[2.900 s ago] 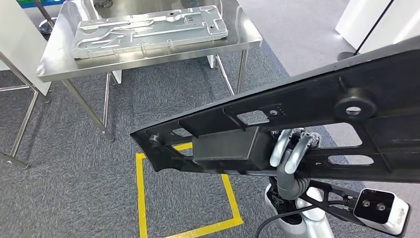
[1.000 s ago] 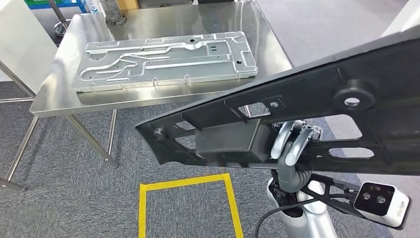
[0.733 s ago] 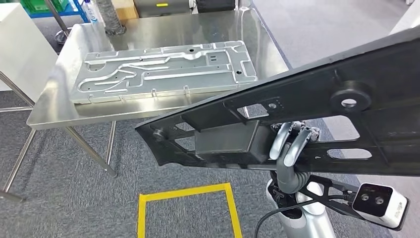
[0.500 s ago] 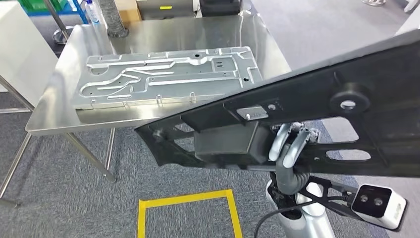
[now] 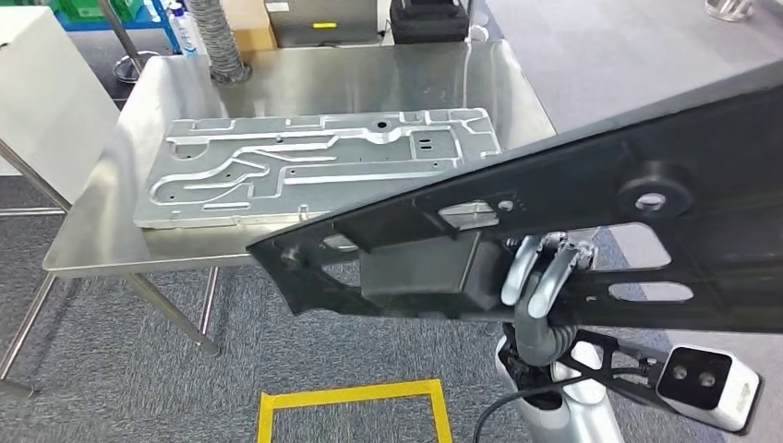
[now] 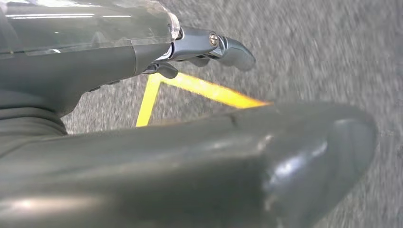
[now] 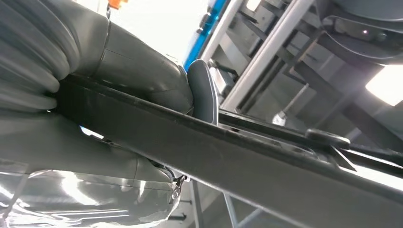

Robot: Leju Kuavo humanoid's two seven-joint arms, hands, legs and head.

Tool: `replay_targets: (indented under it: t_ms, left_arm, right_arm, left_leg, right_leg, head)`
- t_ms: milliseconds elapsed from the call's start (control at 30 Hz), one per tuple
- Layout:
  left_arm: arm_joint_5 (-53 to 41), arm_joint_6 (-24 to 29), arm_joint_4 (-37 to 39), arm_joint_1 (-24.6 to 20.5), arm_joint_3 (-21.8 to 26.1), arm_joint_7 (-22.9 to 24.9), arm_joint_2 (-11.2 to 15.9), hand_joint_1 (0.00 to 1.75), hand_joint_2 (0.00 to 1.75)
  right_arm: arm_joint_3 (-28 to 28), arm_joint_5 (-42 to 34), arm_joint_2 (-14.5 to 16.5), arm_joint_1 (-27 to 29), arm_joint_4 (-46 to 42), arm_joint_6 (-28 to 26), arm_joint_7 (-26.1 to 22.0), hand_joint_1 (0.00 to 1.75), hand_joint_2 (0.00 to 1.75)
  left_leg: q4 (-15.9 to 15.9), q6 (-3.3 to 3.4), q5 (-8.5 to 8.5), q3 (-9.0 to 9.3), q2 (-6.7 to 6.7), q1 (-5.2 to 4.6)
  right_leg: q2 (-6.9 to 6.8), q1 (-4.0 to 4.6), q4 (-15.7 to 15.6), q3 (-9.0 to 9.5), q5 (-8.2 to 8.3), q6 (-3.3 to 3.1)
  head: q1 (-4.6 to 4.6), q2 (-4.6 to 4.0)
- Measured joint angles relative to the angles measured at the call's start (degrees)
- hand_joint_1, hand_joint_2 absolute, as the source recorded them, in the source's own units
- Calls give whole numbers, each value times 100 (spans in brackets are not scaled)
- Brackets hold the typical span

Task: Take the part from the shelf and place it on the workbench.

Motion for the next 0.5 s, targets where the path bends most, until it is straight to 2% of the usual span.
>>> replay_targets:
  t_ms: [67,133,167,200,233,267,300,333,367,400,433,467,500]
  left_arm:
    - [9,5,-1,-36,1,2,-5,0,0]
    - [21,14,-1,-40,3,2,-8,0,0]
    - [23,16,-1,-27,5,3,-8,0,0]
    - [23,18,-1,-14,8,4,-8,0,0]
    - [22,18,-1,-4,10,5,-8,0,0]
    - [22,18,-1,7,15,5,-8,0,0]
    - [22,18,-1,22,22,1,-8,0,0]
    - [21,18,0,35,28,-3,-9,0,0]
    - [21,19,0,50,34,-12,-10,0,0]
    - [21,19,-1,58,37,-21,-12,0,0]
    - [21,20,-3,53,37,-29,-13,0,0]
    - [21,20,-5,50,37,-37,-13,0,0]
    - [22,20,-8,42,37,-41,-12,0,0]
  right_arm:
    - [0,-32,6,-33,14,-5,1,175,175]
    - [0,-61,7,-41,39,-8,1,175,175]
    - [0,-67,7,-40,49,-12,1,175,175]
    - [-1,-67,7,-39,55,-16,1,175,175]
    - [-2,-67,7,-37,56,-21,1,175,175]
    - [-6,-64,7,-33,56,-22,1,175,175]
    - [-19,-61,7,-23,60,-9,1,175,175]
    - [-42,-54,7,-3,63,13,0,175,175]
    - [-71,-43,8,22,65,38,2,175,175]
    - [-102,-32,9,44,66,61,4,175,175]
    - [-130,-22,11,61,62,80,3,175,175]
    - [-153,-13,12,67,56,97,4,175,175]
    - [-179,-3,13,68,51,114,2,175,175]
  left_leg:
    - [556,-41,-112,-334,87,19]
    - [1107,-92,-419,-816,113,41]
    - [1211,-112,-564,-1002,117,53]
    - [1157,-126,-614,-1119,123,66]
    - [949,-131,-515,-1168,132,80]
    - [625,-131,-228,-1170,147,93]
    - [307,-126,158,-1166,167,97]
    - [70,-108,444,-1149,186,89]
    - [-64,-81,652,-1130,199,74]
    - [-104,-45,695,-1108,203,58]
    - [-115,-2,630,-1052,194,49]
    - [-143,40,613,-987,183,51]
    - [-180,78,572,-913,174,57]
  right_leg:
    - [-22,-8,-37,153,-79,-32]
    - [-32,-12,-39,270,-202,-40]
    - [-30,-16,-39,341,-268,-34]
    - [-27,-23,-39,425,-339,-24]
    - [-25,-30,-39,522,-418,-8]
    - [-26,-35,-39,618,-502,12]
    - [-28,-35,-28,713,-590,36]
    - [-25,-34,-29,777,-666,69]
    - [-21,-36,-45,830,-733,109]
    - [-15,-36,-33,872,-765,149]
    - [-10,-38,-3,887,-761,191]
    - [-16,-48,113,867,-721,226]
    - [-23,-54,335,769,-643,257]
  head:
    - [0,0]
    - [-1,0]
    - [-2,0]
    - [-2,0]
    - [-2,0]
    - [-2,0]
    - [-1,0]
    - [0,0]
    - [0,0]
    - [0,0]
    - [-1,0]
    - [-1,0]
    - [-1,0]
